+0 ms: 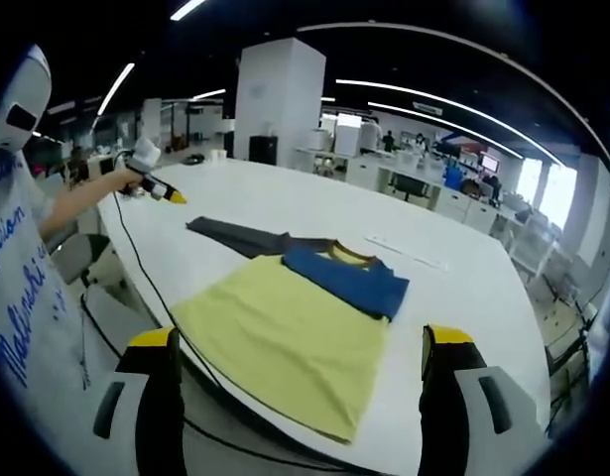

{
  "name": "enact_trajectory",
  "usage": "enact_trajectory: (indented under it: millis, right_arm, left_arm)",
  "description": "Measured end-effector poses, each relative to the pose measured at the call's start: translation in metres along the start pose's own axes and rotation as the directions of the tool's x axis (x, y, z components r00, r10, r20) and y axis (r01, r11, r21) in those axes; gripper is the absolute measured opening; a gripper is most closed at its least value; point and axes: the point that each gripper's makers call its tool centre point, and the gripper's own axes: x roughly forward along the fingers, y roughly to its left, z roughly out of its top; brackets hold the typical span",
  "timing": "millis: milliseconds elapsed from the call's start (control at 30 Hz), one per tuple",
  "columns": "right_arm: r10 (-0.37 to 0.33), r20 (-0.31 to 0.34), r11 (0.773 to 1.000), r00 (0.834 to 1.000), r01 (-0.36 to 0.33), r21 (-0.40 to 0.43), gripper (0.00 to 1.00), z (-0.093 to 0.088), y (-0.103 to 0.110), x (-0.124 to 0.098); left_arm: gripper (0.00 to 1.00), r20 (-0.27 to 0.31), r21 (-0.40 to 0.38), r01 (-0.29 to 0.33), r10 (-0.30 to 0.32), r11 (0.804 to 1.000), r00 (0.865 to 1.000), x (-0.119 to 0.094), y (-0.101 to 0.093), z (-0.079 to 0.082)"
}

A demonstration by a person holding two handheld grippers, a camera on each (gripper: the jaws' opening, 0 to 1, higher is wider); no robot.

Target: Fold the garment on the visible template until the final outline fits inside the template.

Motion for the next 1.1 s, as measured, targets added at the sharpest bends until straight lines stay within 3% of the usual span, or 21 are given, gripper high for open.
enact_trajectory:
  millis: [200, 500, 1100]
  right_arm:
    - [-0.003, -0.006, 1.0, 1.0, 0.003, 0.003, 1.0, 0.0, 0.0, 0.002]
    - [-0.013, -0.011, 1.0, 1.0, 0.013, 0.012, 1.0, 0.001, -0.002, 0.002]
    - [-0.035, -0.035, 0.999, 0.999, 0.035, 0.014, 1.0, 0.003, -0.007, 0.0]
  left_arm:
    - [0.38, -0.005, -0.02, -0.018, 0.017, 1.0, 1.0, 0.012, 0.015, 0.0]
    - [0.31, -0.046, -0.028, -0.061, 0.059, 0.998, 0.997, 0.036, 0.04, -0.013]
    - [0.26, -0.086, -0.097, -0.15, 0.142, 0.984, 0.986, 0.069, 0.07, -0.037]
